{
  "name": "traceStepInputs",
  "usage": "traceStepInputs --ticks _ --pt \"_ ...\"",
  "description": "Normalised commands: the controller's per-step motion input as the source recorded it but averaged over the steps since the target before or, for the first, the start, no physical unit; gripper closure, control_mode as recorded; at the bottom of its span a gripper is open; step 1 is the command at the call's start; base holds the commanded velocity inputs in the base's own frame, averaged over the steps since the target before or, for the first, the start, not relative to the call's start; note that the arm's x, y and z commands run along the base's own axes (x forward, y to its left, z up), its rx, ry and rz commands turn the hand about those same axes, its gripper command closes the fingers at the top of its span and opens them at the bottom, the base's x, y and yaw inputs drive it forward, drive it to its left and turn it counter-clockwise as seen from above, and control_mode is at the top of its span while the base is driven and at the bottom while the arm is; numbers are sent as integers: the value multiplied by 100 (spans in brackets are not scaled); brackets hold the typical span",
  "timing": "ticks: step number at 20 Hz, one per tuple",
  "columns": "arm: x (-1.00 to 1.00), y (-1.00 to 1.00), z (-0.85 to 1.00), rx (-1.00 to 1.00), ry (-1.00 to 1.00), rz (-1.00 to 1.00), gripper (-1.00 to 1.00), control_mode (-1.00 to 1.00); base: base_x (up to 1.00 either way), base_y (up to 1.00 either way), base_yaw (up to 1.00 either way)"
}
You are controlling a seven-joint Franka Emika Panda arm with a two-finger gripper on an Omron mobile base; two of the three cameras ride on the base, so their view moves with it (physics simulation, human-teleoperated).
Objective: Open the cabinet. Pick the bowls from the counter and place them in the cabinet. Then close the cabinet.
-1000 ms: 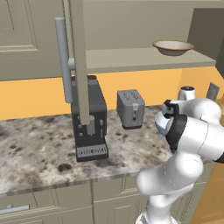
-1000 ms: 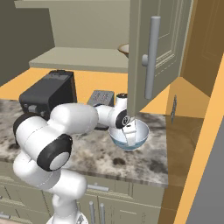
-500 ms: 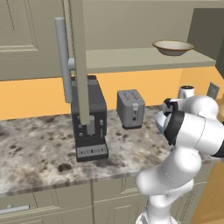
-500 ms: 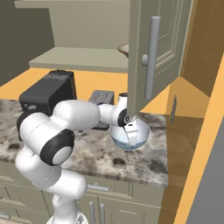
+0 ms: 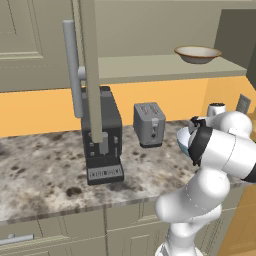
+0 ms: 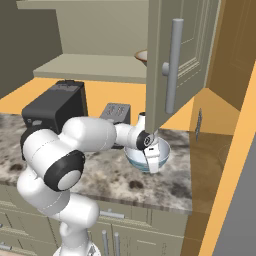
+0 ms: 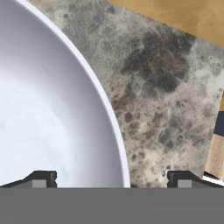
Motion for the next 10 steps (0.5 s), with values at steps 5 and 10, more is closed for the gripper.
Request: traceStepInputs --ticks 5,10 --pt "-19 0 -11 0 0 0 -100 -100 0 0 0" --pt "-1 0 -1 0 0 0 100 -100 0 0 0"
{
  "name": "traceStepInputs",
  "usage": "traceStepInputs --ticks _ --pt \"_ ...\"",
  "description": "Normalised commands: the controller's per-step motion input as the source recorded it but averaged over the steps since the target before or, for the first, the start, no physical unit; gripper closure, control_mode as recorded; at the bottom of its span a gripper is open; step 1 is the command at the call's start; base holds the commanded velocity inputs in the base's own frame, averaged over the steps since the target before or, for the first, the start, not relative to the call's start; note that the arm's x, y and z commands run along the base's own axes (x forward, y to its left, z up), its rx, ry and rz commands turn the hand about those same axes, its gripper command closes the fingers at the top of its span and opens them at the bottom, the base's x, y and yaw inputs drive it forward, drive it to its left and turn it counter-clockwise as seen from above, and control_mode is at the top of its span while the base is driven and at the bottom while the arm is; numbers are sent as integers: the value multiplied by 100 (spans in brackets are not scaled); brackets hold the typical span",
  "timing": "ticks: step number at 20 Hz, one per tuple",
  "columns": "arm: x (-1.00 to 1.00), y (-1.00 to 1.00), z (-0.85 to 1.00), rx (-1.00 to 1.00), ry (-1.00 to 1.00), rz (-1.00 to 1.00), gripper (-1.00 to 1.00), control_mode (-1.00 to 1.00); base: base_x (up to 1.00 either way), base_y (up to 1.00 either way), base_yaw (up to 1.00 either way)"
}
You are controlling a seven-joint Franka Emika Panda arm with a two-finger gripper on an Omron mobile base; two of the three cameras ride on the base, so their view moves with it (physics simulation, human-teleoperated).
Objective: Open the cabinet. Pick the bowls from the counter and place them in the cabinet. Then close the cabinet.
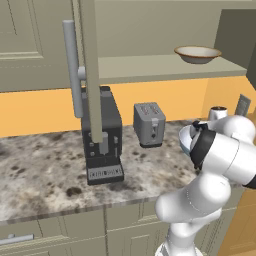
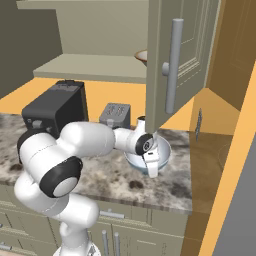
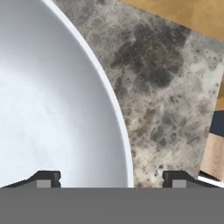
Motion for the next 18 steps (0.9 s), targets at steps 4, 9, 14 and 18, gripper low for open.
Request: traceStepInputs --ticks 4,9,14,18 --pt "0 9 0 0 -1 0 100 -100 0 0 0" --pt "0 7 0 1 -16 0 100 -100 0 0 0" --pt "0 1 0 3 -20 1 100 -100 0 0 0" --pt "0 1 17 2 -10 1 100 -100 0 0 0"
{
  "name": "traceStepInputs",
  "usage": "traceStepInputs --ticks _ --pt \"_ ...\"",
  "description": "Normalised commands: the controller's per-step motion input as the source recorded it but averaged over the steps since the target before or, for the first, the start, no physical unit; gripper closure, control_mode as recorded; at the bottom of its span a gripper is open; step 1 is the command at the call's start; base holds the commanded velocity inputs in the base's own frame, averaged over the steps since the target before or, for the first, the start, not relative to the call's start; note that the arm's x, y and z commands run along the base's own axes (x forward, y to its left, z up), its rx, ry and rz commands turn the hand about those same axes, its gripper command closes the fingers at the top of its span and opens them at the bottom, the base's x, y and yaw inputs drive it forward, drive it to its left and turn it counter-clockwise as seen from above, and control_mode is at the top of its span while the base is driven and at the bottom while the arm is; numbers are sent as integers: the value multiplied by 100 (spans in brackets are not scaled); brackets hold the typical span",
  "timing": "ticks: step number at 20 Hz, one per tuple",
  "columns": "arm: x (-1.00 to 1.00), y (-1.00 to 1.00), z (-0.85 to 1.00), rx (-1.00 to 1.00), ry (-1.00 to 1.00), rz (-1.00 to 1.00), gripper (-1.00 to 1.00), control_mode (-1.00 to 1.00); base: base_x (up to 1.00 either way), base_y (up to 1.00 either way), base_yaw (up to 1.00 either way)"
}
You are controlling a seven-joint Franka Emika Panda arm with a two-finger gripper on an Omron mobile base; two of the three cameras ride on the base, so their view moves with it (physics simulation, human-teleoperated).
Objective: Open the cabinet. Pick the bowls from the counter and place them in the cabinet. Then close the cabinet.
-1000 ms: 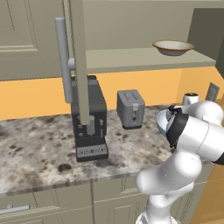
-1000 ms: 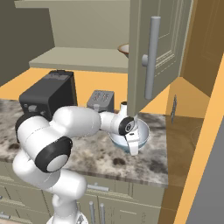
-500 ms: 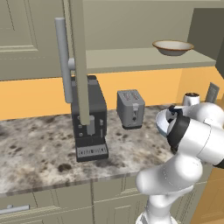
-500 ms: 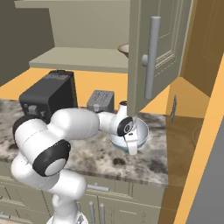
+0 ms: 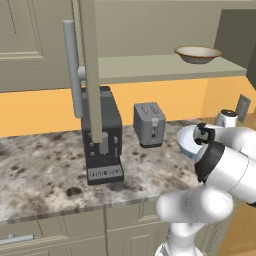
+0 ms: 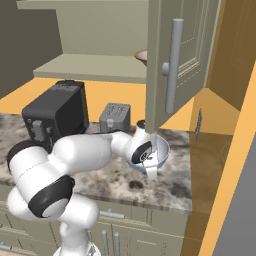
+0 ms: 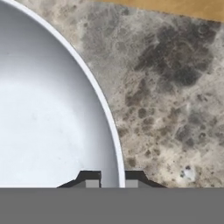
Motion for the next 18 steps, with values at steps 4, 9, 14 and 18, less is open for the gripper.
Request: traceStepInputs --ticks 4,9,14,18 --pt "0 4 50 0 -2 0 100 -100 0 0 0" --pt "0 1 59 0 0 0 100 -100 0 0 0" --pt "0 2 53 0 -2 0 100 -100 0 0 0" --pt "0 7 48 0 0 0 100 -100 0 0 0"
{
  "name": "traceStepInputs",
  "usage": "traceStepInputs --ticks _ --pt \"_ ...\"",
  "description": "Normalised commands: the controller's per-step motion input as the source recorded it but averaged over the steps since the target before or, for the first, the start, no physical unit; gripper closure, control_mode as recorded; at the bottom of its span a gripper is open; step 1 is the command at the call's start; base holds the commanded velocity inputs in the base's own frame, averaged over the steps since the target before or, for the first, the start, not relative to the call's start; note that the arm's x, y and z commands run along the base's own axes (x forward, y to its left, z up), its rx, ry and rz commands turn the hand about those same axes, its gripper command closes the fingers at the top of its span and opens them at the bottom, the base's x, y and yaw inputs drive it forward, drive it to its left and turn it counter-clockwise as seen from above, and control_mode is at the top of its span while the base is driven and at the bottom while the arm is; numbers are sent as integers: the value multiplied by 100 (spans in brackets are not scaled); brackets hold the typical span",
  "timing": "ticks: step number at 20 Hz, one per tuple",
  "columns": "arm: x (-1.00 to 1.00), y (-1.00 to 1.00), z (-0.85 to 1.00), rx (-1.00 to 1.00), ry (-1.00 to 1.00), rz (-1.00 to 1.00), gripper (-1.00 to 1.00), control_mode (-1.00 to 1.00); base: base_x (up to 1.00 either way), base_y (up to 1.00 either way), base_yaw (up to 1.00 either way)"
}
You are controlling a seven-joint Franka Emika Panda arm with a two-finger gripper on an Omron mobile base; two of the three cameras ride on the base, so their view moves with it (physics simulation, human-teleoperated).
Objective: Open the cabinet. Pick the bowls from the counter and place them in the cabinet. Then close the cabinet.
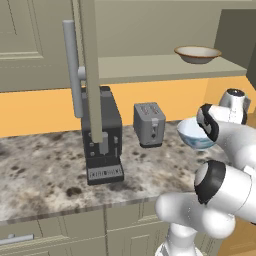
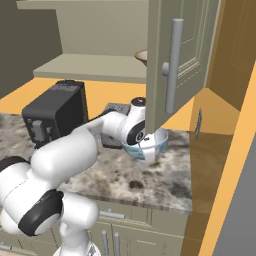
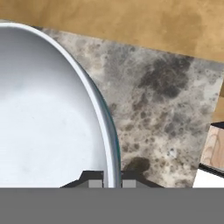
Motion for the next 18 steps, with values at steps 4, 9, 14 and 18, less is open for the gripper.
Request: traceStepInputs --ticks 4,9,14,18 --pt "-1 15 46 0 -5 0 100 -100 0 0 0" --pt "-5 17 45 0 -5 0 100 -100 0 0 0" --pt "-5 17 41 0 -4 0 100 -100 0 0 0" --pt "-18 17 39 0 -7 0 100 -100 0 0 0"
